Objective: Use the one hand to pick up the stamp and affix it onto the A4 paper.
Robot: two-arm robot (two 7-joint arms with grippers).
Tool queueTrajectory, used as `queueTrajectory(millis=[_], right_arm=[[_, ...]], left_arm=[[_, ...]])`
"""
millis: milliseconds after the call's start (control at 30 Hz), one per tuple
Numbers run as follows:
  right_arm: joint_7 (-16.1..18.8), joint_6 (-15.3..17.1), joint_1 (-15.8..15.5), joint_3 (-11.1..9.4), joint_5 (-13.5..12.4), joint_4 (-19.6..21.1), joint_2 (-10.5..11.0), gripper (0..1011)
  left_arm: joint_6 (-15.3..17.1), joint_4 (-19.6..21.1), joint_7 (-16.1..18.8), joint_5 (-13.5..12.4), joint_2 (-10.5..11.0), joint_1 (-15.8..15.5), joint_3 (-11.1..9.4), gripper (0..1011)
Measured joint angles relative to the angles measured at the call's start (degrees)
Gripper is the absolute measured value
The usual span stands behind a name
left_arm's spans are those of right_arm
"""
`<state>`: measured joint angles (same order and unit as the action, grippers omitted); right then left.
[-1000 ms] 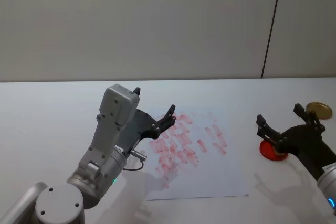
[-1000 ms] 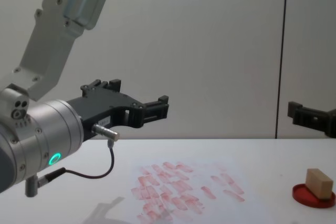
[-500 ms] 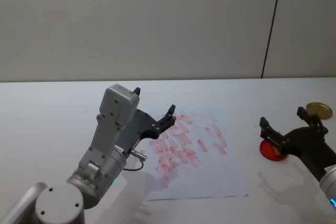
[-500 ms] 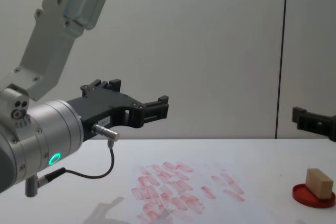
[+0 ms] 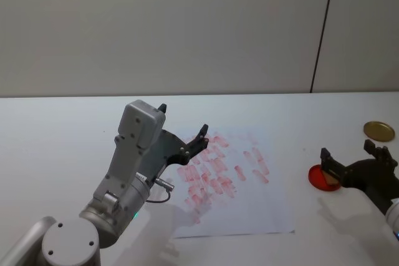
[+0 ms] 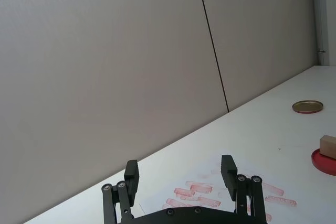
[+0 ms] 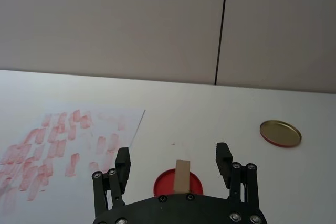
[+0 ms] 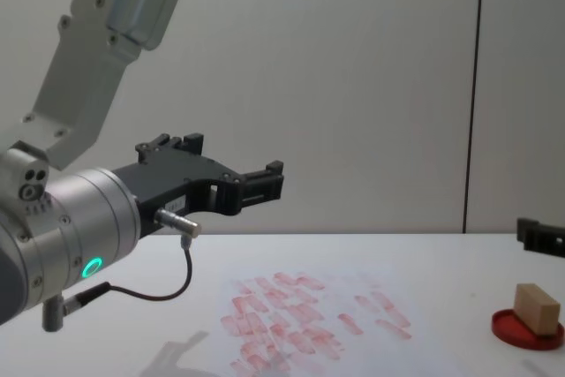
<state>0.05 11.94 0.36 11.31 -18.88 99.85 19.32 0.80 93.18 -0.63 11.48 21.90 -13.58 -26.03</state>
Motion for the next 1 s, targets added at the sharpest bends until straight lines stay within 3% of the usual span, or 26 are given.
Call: queueTrajectory(millis=[500,1000], right_arm=[[0.5,5.0,5.4,-0.5,-0.4,-7.9,-2.0,1001],[1.9,6.9,8.3,-0.2,0.3,-13.2,-3.4,964]], left_arm=[[0.0,0.0,0.0,0.0,0.0,0.0,0.0,993],[0.0,0.0,0.0,0.0,0.0,0.0,0.0,993]])
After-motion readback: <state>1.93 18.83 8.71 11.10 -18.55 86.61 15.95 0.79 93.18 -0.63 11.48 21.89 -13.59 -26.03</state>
